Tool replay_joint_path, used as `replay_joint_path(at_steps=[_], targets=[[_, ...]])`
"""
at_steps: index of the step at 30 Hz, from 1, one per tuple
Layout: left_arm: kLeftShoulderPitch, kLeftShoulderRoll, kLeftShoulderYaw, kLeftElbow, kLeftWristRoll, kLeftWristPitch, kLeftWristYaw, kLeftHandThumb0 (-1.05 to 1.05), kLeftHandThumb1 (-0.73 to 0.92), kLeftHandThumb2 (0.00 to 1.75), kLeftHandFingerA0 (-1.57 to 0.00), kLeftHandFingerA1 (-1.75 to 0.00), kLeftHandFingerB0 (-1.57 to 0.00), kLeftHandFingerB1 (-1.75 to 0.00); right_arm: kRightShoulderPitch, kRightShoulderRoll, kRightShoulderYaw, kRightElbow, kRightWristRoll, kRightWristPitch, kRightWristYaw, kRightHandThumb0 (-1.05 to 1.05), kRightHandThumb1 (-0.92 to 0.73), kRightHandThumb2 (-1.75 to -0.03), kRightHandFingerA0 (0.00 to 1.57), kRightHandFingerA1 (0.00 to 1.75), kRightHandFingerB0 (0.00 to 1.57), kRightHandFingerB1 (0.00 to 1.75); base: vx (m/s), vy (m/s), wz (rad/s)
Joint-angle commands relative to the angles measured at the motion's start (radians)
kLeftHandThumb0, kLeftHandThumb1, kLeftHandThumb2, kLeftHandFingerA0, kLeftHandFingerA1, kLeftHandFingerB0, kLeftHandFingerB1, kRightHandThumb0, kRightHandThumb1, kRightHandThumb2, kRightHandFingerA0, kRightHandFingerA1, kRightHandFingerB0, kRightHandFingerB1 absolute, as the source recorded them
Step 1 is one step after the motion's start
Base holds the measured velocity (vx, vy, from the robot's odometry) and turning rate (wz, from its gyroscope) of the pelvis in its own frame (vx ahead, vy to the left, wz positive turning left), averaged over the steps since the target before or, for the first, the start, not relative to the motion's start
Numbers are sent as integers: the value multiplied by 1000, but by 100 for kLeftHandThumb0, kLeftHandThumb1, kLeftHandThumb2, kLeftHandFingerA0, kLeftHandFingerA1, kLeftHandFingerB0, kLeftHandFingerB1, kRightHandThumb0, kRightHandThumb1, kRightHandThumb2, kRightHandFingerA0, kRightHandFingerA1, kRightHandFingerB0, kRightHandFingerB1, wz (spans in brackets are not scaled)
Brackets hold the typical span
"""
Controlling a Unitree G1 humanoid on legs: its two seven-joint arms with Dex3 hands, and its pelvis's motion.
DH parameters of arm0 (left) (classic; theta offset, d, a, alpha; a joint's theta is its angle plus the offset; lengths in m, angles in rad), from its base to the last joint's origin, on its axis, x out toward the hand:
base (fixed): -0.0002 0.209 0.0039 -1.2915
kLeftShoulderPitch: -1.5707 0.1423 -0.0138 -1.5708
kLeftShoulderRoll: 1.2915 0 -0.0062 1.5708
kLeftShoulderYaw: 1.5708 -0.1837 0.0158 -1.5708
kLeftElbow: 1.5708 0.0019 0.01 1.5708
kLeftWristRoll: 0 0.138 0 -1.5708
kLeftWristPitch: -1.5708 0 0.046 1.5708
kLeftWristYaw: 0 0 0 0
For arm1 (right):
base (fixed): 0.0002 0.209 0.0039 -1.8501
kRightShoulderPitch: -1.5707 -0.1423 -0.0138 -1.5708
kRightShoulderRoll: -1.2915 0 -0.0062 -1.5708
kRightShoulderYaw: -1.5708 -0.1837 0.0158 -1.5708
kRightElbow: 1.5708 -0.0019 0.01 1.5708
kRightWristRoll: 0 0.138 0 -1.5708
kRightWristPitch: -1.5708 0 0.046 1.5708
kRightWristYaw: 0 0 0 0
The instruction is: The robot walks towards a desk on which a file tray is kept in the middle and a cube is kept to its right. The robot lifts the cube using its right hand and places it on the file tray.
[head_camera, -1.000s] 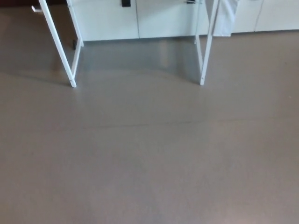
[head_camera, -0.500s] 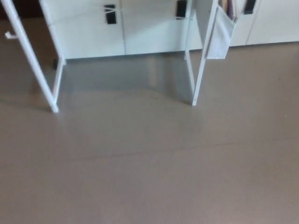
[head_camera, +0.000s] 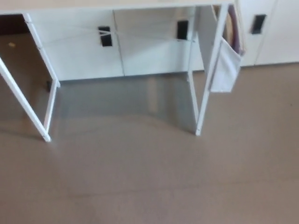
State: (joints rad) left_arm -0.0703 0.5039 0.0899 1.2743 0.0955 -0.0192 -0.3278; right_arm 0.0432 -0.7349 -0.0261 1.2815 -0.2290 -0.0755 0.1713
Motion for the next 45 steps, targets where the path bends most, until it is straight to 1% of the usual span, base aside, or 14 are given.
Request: replay_joint_path(at_steps=[1, 5, 6, 8, 9, 11, 23, 26, 27, 30, 31, 39, 41, 45], targets=[[13, 18, 6, 8, -7, -13, -1, -49, 23, 102, -43, -82, -46, -79, -3, -5, -22, 9, 36, 54, 43, -77, -54, -90, 41, 59, 5, 37, 380, -102, -1], [8, 17, 5, 11, -4, -7, 11, -44, 25, 99, -39, -97, -41, -86, 18, 0, -11, 5, 19, 13, 0, -77, -66, -60, 67, 73, 10, 34, 403, -26, -6], [7, 18, 2, 11, -1, -6, 13, -48, 26, 100, -45, -82, -43, -77, 15, 9, -54, 9, 64, 31, 17, -73, -64, -59, 29, 65, 10, 39, 419, 35, -18], [1, 16, -3, 16, 4, -6, 18, -48, 26, 100, -45, -81, -46, -78, 14, -1, 14, 6, -13, 20, 0, -80, -58, -96, 40, 60, 2, 34, 466, 97, -23], [3, 15, 4, 17, -4, -8, 12, -49, 24, 101, -42, -81, -46, -79, 20, 5, 1, 5, 0, 7, -29, -76, -70, -62, 48, 46, 15, 31, 542, 145, -30], [5, 17, 5, 14, -5, -13, 5, -50, 25, 103, -44, -83, -49, -80, 14, 2, -23, 11, 32, 20, 25, -77, -55, -91, 53, 72, 3, 33, 638, 153, 3], [3, 18, 6, 14, -1, -17, 3, -54, 25, 102, -46, -82, -49, -79, 12, -4, -24, -5, 35, 33, 37, -75, -53, -91, 34, 58, 3, 36, 502, 21, -5], [7, 18, 13, 9, -10, -20, -2, -52, 26, 103, -48, -85, -50, -81, 23, 1, -53, -9, 50, 16, 36, -72, -65, -60, 36, 47, 10, 32, 579, -215, 30], [4, 16, 6, 12, 0, -17, 10, -49, 27, 100, -48, -83, -46, -78, 24, -4, -21, -8, 19, 10, 41, -81, -59, -97, 44, 63, 3, 28, 566, -222, 71], [7, 18, 1, 12, 3, -29, 3, -49, 26, 102, -48, -83, -51, -80, 22, -3, -13, -12, 22, 14, 23, -77, -70, -62, 51, 56, 6, 29, 494, -140, 17], [7, 18, 0, 12, 4, -28, 5, -48, 27, 102, -48, -83, -50, -79, 14, -4, -16, -6, 29, 25, 47, -78, -54, -90, 55, 68, 5, 33, 394, 24, 0], [-1, 13, 13, 13, -12, -13, 3, -49, 24, 102, -48, -84, -50, -80, 3, -5, 3, 6, 20, 30, 41, -81, -58, -95, 49, 63, 4, 30, 436, 69, -19], [-3, 14, 9, 16, -5, -23, 3, -49, 24, 103, -47, -83, -54, -81, -2, -2, -3, 9, 35, 45, 41, -78, -68, -62, 55, 59, 4, 31, 563, 194, 30], [-5, 14, 8, 20, -2, -22, 6, -52, 22, 102, -46, -83, -48, -79, 4, -3, 16, 7, 19, 27, 13, -81, -56, -91, 58, 66, 5, 38, 468, 130, 27]])
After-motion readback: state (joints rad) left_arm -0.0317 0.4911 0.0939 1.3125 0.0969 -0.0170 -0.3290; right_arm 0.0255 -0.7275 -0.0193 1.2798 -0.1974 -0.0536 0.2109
